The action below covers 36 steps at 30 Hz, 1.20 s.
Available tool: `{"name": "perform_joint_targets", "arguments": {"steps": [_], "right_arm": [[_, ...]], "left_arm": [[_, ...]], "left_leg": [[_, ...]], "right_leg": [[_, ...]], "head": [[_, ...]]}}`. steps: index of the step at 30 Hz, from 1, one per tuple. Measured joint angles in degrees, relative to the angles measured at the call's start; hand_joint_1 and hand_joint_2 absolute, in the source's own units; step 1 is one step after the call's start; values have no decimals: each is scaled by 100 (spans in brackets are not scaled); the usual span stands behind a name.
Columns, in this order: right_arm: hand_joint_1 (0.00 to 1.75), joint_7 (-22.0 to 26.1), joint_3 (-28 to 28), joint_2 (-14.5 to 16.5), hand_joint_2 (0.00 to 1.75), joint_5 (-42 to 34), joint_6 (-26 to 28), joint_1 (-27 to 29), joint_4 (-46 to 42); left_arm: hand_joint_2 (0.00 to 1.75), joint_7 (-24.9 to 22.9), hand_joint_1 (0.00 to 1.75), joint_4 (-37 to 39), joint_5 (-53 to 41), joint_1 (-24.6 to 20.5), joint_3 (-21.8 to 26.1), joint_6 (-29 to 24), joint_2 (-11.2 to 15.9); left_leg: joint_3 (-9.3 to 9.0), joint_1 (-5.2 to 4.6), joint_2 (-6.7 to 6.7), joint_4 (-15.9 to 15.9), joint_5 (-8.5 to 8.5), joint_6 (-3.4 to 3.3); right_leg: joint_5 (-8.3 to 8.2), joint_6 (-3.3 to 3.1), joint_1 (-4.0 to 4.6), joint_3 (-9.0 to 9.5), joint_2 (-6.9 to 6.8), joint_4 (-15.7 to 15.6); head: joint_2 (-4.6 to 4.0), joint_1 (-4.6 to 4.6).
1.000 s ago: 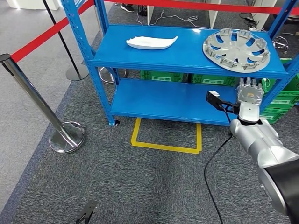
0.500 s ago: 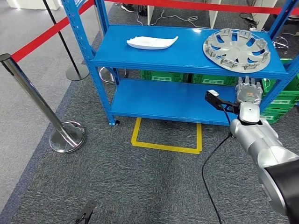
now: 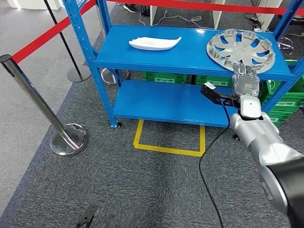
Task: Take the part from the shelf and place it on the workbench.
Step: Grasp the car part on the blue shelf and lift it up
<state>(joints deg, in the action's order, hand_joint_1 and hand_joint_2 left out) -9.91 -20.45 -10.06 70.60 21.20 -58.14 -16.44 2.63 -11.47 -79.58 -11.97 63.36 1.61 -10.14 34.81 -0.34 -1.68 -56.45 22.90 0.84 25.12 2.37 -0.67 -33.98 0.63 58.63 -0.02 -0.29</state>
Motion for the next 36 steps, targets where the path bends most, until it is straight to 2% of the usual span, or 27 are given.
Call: {"name": "perform_joint_targets", "arguments": {"steps": [5,9,11,13,14,15,16,18,19,20,21,23,25,27,29,30,31,32,33,34,35,36], "right_arm": [[0,41,28,88,175,58,-5,-60,-31],[0,42,31,120,175,83,-5,-130,-70],[0,45,33,123,175,88,-4,-166,-89],[0,49,35,125,175,87,-7,-168,-88],[0,49,37,125,175,84,-8,-150,-88],[0,51,39,125,175,81,-10,-133,-87],[0,56,40,125,175,78,-10,-124,-87],[0,64,45,125,175,76,-9,-124,-88],[0,69,50,126,175,76,-10,-131,-87],[0,71,56,126,175,76,-11,-129,-85],[0,73,65,127,175,75,-11,-116,-84],[0,74,83,127,175,73,-11,-92,-83],[0,73,104,127,175,76,-8,-111,-89],[0,74,122,127,175,81,-6,-163,-92],[0,75,127,127,175,83,-8,-176,-91],[0,78,128,128,175,84,-8,-161,-90],[0,81,128,130,175,84,-9,-143,-90],[0,85,128,131,175,85,-9,-129,-89],[0,88,128,132,175,86,-9,-123,-89],[0,90,129,132,175,86,-9,-126,-89],[0,90,130,132,175,86,-9,-131,-89],[0,90,131,132,175,86,-10,-133,-89]], "left_arm": [[0,1,0,0,0,-9,1,5,4],[0,4,0,0,0,-25,0,-2,-3],[0,9,0,0,0,-37,0,-6,-18],[0,13,0,0,0,-43,0,-5,-33],[0,14,0,0,0,-39,1,-1,-40],[0,15,0,0,0,-31,1,7,-44],[0,17,0,0,0,-24,2,16,-46],[0,26,0,0,1,-19,2,26,-43],[0,30,0,0,1,-24,2,27,-38],[0,34,0,0,1,-28,2,27,-33],[0,36,0,0,0,-30,2,27,-31],[0,38,0,0,0,-23,2,27,-36],[0,40,0,0,0,-25,2,27,-39],[0,43,0,0,0,-49,2,27,-42],[0,43,0,0,0,-56,2,27,-43],[0,44,0,0,0,-47,2,27,-43],[0,46,0,0,0,-36,2,27,-43],[0,48,0,0,0,-29,2,27,-42],[0,50,0,0,0,-27,2,27,-42],[0,51,0,0,0,-32,2,27,-40],[0,51,0,0,0,-39,2,27,-39],[0,52,0,0,0,-45,2,27,-38]], "left_leg": [[20,-25,-2,-39,22,-53],[-37,-6,1,71,-13,-127],[-108,27,5,169,-48,-158],[-135,31,5,178,-30,-174],[-145,36,3,173,-15,-172],[-156,46,0,163,5,-162],[-168,62,-5,143,33,-138],[-187,102,-13,64,123,-56],[-178,111,-15,2,177,-4],[-162,110,-16,-44,215,38],[-141,103,-18,-72,236,70],[-117,103,-20,-80,254,104],[-45,111,12,-208,338,143],[271,110,58,-744,526,168],[748,102,72,-1433,657,154],[916,91,72,-1604,613,133],[988,72,72,-1586,473,105],[953,49,73,-1375,253,71],[841,23,78,-1038,-3,31],[696,-5,86,-694,-184,-5],[564,-25,95,-404,-270,-32],[476,-38,103,-220,-279,-53]], "right_leg": [[-9,28,-25,-2,2,-13],[7,88,-32,1,0,-44],[193,107,-25,-171,-5,306],[471,135,-25,-562,-6,1052],[528,153,-32,-743,-7,1344],[491,175,-43,-854,-8,1470],[340,203,-61,-849,-10,1354],[-70,286,-108,-595,-4,685],[-185,305,-124,-450,15,366],[-221,283,-131,-362,35,181],[-180,238,-125,-334,55,132],[-146,98,-113,-353,69,156],[-122,18,-112,-354,76,172],[-92,-42,-106,-320,74,171],[-43,-79,-81,-269,63,171],[-11,-90,-69,-235,56,171],[23,-93,-61,-195,50,170],[59,-90,-59,-149,45,169],[93,-81,-60,-104,39,165],[130,-61,-52,-67,37,164],[161,-36,-44,-43,37,159],[179,-5,-35,-21,38,146]], "head": [[0,-3],[0,1],[0,11],[0,16],[0,15],[0,16],[0,15],[0,15],[0,26],[0,31],[0,23],[0,0],[0,-22],[0,-46],[0,-54],[0,-54],[0,-53],[0,-54],[0,-54],[0,-55],[0,-56],[0,-54]]}}
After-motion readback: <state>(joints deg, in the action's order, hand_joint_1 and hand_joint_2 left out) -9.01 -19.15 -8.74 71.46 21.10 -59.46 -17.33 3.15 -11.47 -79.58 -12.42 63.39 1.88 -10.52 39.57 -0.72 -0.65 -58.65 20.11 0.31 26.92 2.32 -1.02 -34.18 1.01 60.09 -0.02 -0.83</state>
